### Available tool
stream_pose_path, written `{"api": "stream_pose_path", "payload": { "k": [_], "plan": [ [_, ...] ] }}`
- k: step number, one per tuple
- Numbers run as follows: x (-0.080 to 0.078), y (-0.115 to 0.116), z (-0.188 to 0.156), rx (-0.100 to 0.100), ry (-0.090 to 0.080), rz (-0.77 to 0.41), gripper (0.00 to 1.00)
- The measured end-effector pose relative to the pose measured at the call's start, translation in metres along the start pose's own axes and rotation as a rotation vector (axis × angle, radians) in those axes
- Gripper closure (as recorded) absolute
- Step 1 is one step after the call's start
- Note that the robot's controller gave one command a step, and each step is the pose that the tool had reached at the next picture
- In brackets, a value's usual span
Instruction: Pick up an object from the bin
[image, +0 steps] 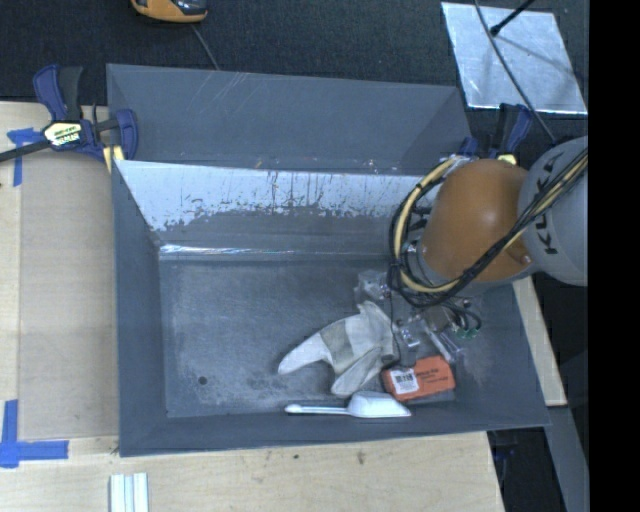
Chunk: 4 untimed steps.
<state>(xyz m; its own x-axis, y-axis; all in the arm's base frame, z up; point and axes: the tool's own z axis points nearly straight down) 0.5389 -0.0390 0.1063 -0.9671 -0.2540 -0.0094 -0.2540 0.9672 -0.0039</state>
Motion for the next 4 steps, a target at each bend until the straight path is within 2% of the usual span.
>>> {"api": "stream_pose_path", "payload": {
  "k": [1, 2, 3, 4],
  "plan": [
    [-0.005, 0.005, 0.015, -0.005, 0.007, -0.139, 0.00],
    [-0.019, 0.004, 0.004, -0.004, 0.005, -0.327, 0.00],
    [-0.023, 0.038, 0.033, -0.004, 0.006, -0.534, 0.00],
    [-0.036, 0.042, 0.035, -0.007, 0.007, -0.682, 1.00]
  ]
}}
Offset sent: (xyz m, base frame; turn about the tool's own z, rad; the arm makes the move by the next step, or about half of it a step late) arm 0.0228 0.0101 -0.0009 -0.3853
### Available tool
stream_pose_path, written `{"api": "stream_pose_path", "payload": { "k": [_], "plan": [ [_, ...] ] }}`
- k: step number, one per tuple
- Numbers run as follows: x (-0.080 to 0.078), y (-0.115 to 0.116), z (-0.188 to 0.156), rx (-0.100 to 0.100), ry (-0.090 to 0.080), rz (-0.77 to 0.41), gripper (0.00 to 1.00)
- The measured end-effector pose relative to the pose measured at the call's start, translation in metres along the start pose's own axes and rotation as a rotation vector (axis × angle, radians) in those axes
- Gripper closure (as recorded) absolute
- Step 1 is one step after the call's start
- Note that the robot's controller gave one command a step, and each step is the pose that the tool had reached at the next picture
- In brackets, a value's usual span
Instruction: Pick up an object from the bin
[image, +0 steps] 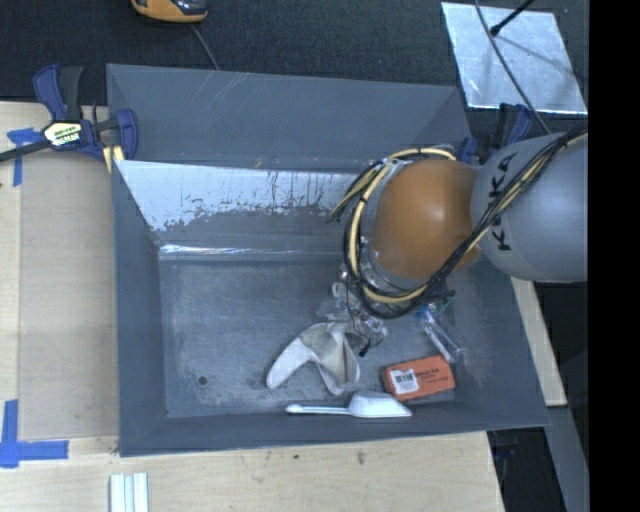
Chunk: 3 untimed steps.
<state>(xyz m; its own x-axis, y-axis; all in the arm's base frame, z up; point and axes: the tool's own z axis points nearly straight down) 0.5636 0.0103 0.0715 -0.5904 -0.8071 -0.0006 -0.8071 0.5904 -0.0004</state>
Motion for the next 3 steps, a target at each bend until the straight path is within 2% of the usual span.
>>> {"api": "stream_pose_path", "payload": {
  "k": [3],
  "plan": [
    [0.0005, 0.0006, -0.0099, 0.000, 0.000, 0.001, 1.00]
  ]
}}
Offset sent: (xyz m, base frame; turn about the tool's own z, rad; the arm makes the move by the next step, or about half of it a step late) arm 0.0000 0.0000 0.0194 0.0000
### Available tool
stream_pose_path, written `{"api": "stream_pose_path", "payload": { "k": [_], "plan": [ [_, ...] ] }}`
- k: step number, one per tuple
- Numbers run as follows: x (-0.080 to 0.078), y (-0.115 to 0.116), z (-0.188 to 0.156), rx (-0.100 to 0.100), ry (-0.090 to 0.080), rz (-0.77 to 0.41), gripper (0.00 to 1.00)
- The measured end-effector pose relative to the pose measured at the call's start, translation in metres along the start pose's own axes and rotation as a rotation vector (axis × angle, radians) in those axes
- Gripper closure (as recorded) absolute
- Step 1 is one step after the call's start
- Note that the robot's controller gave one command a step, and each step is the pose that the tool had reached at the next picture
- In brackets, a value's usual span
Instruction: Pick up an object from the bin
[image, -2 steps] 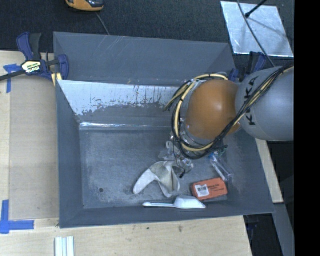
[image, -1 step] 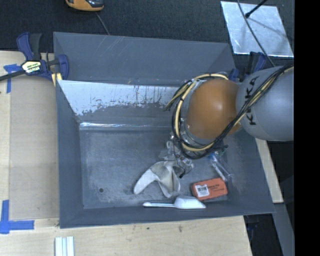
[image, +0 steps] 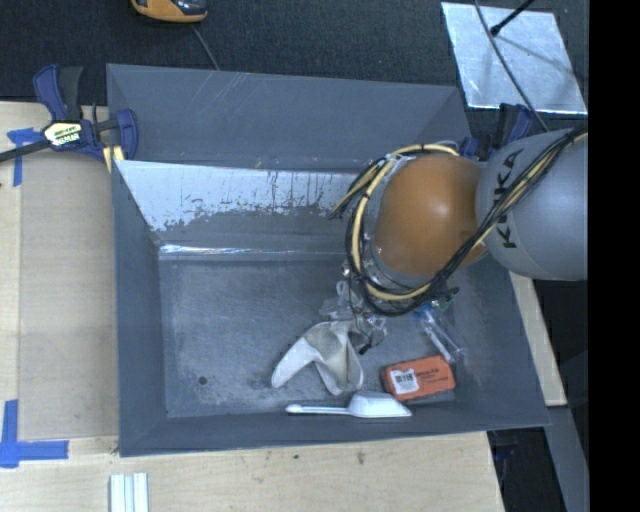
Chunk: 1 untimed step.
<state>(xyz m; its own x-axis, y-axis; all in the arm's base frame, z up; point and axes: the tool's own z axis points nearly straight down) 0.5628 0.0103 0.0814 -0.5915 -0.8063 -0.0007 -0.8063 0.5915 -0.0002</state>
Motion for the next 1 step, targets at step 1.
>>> {"api": "stream_pose_path", "payload": {
  "k": [1],
  "plan": [
    [-0.0005, -0.0006, -0.0071, 0.002, -0.002, 0.001, 1.00]
  ]
}}
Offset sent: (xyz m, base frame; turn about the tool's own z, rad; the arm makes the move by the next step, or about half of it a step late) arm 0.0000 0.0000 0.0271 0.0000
